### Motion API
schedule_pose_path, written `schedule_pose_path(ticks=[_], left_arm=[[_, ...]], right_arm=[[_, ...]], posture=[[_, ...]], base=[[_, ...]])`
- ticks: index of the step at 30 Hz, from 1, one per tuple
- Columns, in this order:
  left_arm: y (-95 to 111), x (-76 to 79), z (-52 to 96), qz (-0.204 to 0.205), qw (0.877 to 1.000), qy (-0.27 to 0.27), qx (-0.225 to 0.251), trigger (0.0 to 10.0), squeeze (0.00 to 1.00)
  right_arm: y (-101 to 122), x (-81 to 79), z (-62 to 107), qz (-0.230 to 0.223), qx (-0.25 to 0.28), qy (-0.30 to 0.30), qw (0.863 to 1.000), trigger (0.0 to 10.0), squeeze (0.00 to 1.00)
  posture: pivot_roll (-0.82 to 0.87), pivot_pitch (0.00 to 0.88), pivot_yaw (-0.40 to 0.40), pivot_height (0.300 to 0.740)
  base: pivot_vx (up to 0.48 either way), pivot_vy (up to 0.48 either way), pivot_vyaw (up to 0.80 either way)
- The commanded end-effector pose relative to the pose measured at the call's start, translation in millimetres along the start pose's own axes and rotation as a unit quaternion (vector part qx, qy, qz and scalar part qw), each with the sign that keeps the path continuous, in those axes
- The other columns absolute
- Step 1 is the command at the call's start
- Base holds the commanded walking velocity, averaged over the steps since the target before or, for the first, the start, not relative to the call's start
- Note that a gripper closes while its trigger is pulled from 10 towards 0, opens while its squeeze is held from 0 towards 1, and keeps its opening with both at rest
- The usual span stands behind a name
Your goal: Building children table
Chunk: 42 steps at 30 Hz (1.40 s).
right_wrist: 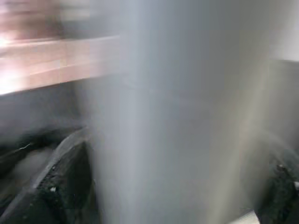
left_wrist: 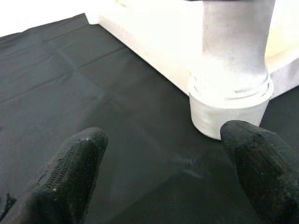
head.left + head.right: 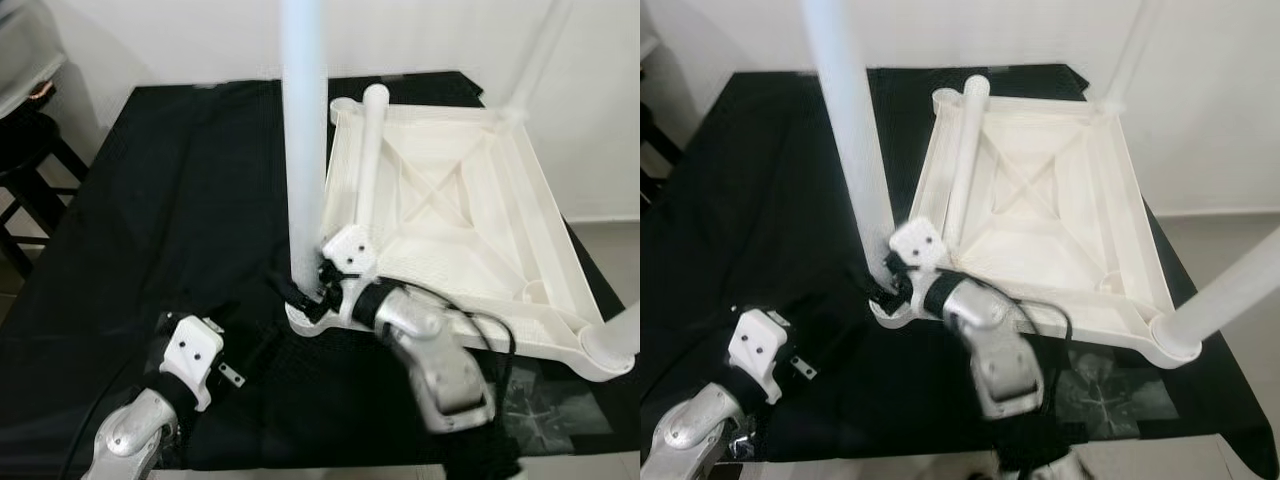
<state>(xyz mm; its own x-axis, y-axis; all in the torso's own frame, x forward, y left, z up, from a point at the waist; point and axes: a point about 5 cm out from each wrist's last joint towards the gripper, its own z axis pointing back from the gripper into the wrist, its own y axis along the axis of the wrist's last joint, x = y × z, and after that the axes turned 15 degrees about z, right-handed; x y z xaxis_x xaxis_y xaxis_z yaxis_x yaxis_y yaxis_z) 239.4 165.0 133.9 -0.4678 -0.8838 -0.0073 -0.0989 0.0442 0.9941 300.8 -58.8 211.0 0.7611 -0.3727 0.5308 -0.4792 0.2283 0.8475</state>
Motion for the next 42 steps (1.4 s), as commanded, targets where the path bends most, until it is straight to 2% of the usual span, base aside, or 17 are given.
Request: schedule_pose_path(ticks=[1,2,4,7,8,11,20,21,22,25,32,36,37,39,40,41,42], left_arm=[[-8,-0.2,3.9,0.008,1.0,0.006,-0.014,10.0,0.0],[-8,-0.2,3.9,0.008,1.0,0.006,-0.014,10.0,0.0],[-8,-0.4,3.7,0.007,1.0,0.007,-0.013,10.0,0.0],[-7,-0.4,3.1,0.006,1.0,0.007,-0.012,10.0,0.0],[-7,-0.4,3.1,0.006,1.0,0.007,-0.012,10.0,0.0],[-4,-1.9,3.5,0.002,1.0,0.009,-0.008,10.0,0.0],[-5,-0.8,4.6,0.001,1.0,0.008,-0.01,10.0,0.0],[-5,-0.3,4.8,0.0,1.0,0.008,-0.01,10.0,0.0],[-5,-0.1,5.3,-0.001,1.0,0.008,-0.01,10.0,0.0],[-5,-0.2,6.3,-0.002,1.0,0.01,-0.011,10.0,0.0],[-5,0.3,6.4,-0.001,1.0,0.01,-0.011,10.0,0.0],[-5,1.3,6.2,0.001,1.0,0.009,-0.011,10.0,0.0],[-6,1.7,6.7,0.002,1.0,0.009,-0.011,10.0,0.0],[-7,2.0,8.2,0.002,1.0,0.01,-0.013,10.0,0.0],[-7,1.1,9.4,0.003,1.0,0.012,-0.014,10.0,0.0],[-7,0.0,10.3,0.003,1.0,0.013,-0.014,10.0,0.0],[-7,0.0,10.3,0.003,1.0,0.013,-0.014,10.0,0.0]], right_arm=[[0,-0.1,3.6,0.024,0.029,0.092,0.995,10.0,0.0],[0,-0.1,3.6,0.024,0.029,0.092,0.995,10.0,0.0],[-7,14.3,4.8,0.053,0.017,0.156,0.986,10.0,0.0],[-12,28.2,3.4,0.06,0.005,0.175,0.983,10.0,0.0],[-12,28.2,3.4,0.06,0.005,0.175,0.983,10.0,0.0],[-12,55.1,-0.2,0.031,0.005,0.18,0.983,10.0,0.0],[-5,70.6,-5.7,-0.005,0.019,0.222,0.975,10.0,0.0],[-4,71.9,-6.9,-0.013,0.028,0.237,0.971,1.3,0.0],[-4,72.0,-7.9,-0.019,0.037,0.248,0.968,0.0,0.0],[-5,71.6,-8.8,-0.024,0.046,0.268,0.962,0.0,0.0],[-12,73.2,-1.6,-0.027,0.04,0.262,0.964,0.0,0.0],[-20,75.6,6.9,-0.001,0.016,0.228,0.974,0.0,0.0],[-25,74.5,8.7,0.002,0.003,0.194,0.981,0.0,0.0],[-48,58.7,10.7,-0.005,-0.061,0.06,0.996,0.0,0.0],[-66,48.7,16.8,-0.035,-0.139,-0.118,0.983,0.0,0.0],[-77,42.4,29.1,-0.051,-0.203,-0.242,0.947,0.0,0.0],[-77,42.4,29.1,-0.051,-0.203,-0.242,0.947,0.0,0.0]], posture=[[0.02,0.204,0.009,0.74],[0.02,0.204,0.009,0.74],[0.03,0.197,0.012,0.74],[0.05,0.193,0.004,0.74],[0.05,0.193,0.004,0.74],[0.06,0.188,0.001,0.74],[0.07,0.183,-0.004,0.74],[0.08,0.183,-0.005,0.74],[0.08,0.186,-0.006,0.74],[0.08,0.188,-0.006,0.74],[0.07,0.195,-0.002,0.74],[0.06,0.2,-0.007,0.74],[0.05,0.205,-0.014,0.74],[0.05,0.21,-0.018,0.74],[0.04,0.213,-0.021,0.74],[0.04,0.217,-0.02,0.74],[0.04,0.217,-0.02,0.74]], base=[[0.0,0.0,0.0],[0.0,0.0,0.0],[0.0,0.0,0.0],[0.0,0.0,0.0],[0.0,0.0,0.0],[0.0,0.0,0.0],[0.0,0.0,0.0],[0.0,0.0,0.0],[0.0,0.0,0.0],[0.0,0.0,0.0],[0.0,0.0,0.0],[0.0,0.0,0.0],[0.0,0.0,0.0],[0.0,0.0,0.0],[0.0,0.0,0.0],[0.0,0.0,0.0],[0.0,0.0,0.0]])
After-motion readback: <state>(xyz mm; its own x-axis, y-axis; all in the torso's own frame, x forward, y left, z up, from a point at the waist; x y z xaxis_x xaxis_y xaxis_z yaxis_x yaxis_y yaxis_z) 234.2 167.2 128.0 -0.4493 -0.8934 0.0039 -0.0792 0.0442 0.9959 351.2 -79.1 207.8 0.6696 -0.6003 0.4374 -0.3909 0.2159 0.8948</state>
